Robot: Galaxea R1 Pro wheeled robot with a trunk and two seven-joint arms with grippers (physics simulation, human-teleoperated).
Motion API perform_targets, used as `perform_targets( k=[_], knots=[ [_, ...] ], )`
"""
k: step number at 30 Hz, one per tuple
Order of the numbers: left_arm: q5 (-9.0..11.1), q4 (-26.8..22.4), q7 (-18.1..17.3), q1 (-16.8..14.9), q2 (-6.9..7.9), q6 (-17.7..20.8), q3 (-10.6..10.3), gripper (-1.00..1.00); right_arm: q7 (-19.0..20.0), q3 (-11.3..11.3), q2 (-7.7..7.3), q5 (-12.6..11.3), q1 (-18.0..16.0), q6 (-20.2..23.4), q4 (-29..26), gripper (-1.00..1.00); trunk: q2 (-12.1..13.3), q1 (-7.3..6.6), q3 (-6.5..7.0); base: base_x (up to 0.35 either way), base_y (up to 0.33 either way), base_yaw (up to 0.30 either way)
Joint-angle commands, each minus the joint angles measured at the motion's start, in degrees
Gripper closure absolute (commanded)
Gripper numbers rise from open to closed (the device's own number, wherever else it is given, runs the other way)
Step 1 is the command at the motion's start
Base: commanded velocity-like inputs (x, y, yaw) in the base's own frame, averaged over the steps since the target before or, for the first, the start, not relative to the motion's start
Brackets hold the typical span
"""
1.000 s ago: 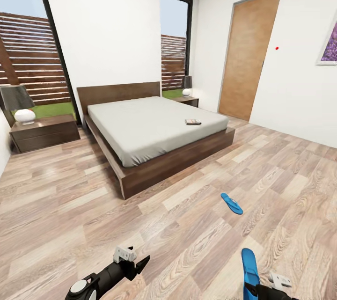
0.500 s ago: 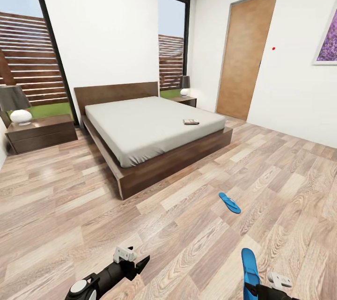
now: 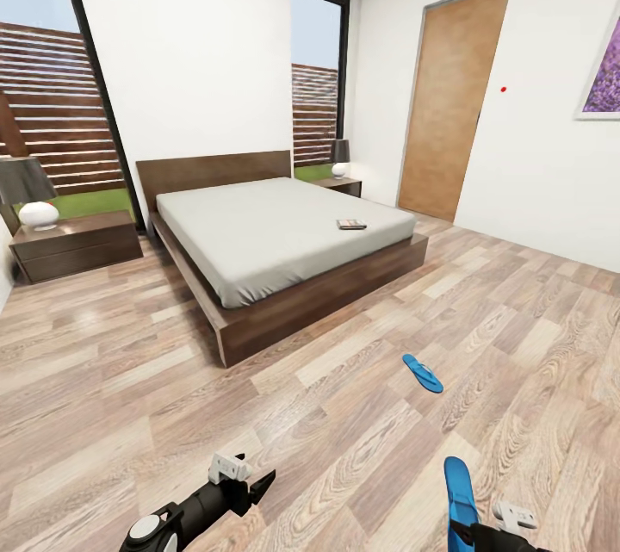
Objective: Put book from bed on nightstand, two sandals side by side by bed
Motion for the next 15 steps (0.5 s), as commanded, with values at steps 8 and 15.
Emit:
perform_targets(
  k=[8, 15],
  knots=[
    [0.5, 0.1, -0.1, 0.0, 0.04, 0.0, -0.1, -1.00, 0.4, -0.1, 0.01, -0.1, 0.0, 0.1, 0.0, 1.00, 0.0, -0.01, -0.05, 0.000, 0.000, -0.034],
    [0.5, 0.1, -0.1, 0.0, 0.05, 0.0, -0.1, -1.00, 0.3, -0.1, 0.06, 0.0, 0.0, 0.1, 0.0, 1.00, 0.0, -0.01, -0.16, 0.000, 0.000, -0.114]
  ],
)
